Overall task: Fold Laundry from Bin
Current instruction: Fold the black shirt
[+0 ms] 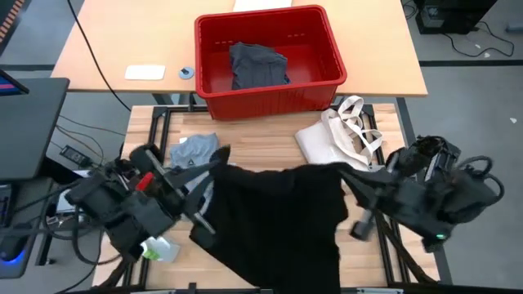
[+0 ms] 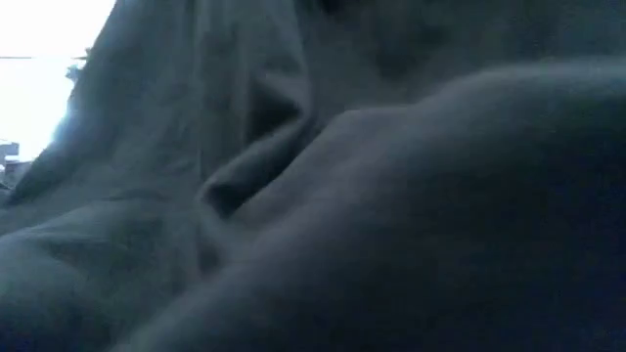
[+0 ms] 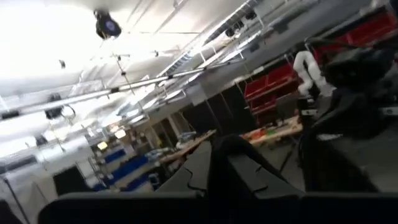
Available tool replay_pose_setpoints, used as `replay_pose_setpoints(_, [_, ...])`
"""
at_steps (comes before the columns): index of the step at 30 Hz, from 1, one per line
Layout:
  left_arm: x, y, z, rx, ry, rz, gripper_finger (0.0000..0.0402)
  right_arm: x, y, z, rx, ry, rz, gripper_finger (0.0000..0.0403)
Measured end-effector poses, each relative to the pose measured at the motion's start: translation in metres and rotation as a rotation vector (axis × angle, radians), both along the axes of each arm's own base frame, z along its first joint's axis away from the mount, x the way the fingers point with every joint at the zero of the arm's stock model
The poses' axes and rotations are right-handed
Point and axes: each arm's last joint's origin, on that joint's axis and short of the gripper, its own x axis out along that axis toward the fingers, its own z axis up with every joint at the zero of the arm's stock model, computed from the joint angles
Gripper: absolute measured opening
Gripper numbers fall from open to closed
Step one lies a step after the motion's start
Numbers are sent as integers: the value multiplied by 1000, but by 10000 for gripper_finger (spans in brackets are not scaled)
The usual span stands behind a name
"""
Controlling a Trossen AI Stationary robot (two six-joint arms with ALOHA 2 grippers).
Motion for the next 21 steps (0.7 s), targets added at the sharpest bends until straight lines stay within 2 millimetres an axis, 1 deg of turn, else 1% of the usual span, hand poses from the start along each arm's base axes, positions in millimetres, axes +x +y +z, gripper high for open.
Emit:
replay_pose_setpoints(2, [8, 6, -1, 28, 10, 30, 32, 7, -3, -6, 26, 70, -88, 26])
replay_pose_setpoints(4, [19, 19, 0, 30, -7, 68, 32, 12, -6, -11, 30, 115, -152, 26])
replay_pose_setpoints(7, [43, 42, -4, 37, 29, 137, 31, 15, -9, -12, 10, 148, -186, 26])
replay_pose_setpoints(9, [62, 51, -15, 52, 98, 146, 27, 15, -8, -12, -5, 159, -186, 20])
replay_pose_setpoints(10, [72, 55, -21, 61, 135, 129, 24, 15, -8, -13, -14, 165, -184, 17])
replay_pose_setpoints(12, [88, 61, -38, 75, 212, 43, 16, 14, -8, -13, -31, 177, -185, 10])
replay_pose_setpoints(15, [107, 74, -62, 59, 328, -174, 10, 18, -9, -16, -66, 203, -198, 7])
replay_pose_setpoints(16, [113, 78, -68, 43, 357, -213, 10, 20, -9, -18, -87, 219, -208, 8])
replay_pose_setpoints(18, [119, 88, -75, 14, 400, -219, 12, 25, -10, -24, -114, 241, -224, 11])
replay_pose_setpoints(21, [119, 101, -80, -22, 441, -189, 18, 32, -10, -37, -143, 265, -243, 13])
